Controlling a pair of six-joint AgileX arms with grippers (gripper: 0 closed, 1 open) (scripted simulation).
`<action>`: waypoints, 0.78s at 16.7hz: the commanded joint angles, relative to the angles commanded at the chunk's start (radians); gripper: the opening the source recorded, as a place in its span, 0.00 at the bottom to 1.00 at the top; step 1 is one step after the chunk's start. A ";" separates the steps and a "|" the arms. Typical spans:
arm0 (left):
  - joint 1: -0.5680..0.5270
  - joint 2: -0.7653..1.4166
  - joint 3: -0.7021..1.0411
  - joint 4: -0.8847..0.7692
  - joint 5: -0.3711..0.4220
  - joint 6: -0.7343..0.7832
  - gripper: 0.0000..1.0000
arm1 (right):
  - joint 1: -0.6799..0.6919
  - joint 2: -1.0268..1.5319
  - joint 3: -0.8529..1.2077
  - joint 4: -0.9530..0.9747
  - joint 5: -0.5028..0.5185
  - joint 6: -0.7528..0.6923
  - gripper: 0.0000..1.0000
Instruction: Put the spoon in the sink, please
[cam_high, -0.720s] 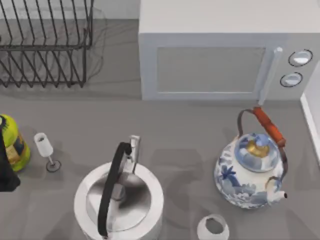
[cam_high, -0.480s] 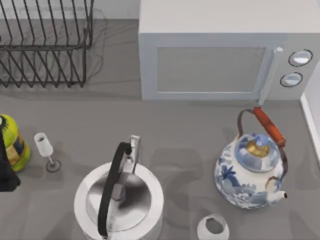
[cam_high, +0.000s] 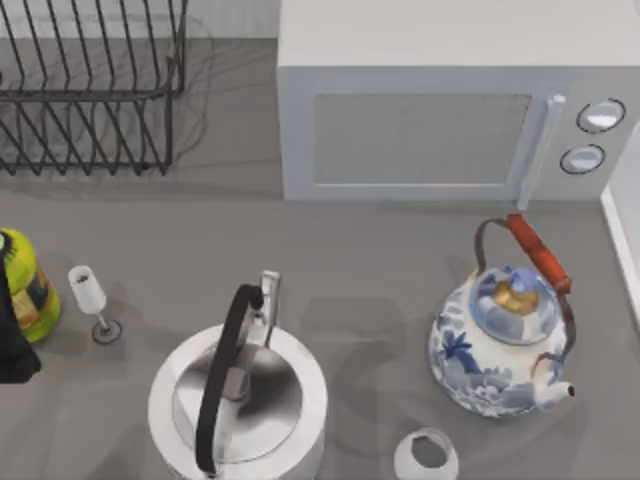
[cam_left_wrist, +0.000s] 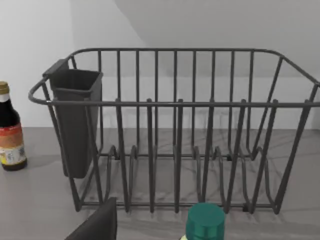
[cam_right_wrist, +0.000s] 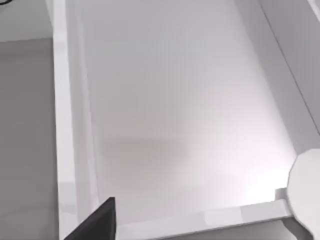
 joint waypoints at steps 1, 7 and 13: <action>0.000 0.000 0.000 0.000 0.000 0.000 1.00 | -0.035 0.104 0.054 -0.067 -0.002 -0.010 1.00; 0.000 0.000 0.000 0.000 0.000 0.000 1.00 | -0.223 0.614 0.352 -0.419 -0.009 -0.069 1.00; 0.000 0.000 0.000 0.000 0.000 0.000 1.00 | -0.316 0.835 0.516 -0.580 -0.012 -0.100 1.00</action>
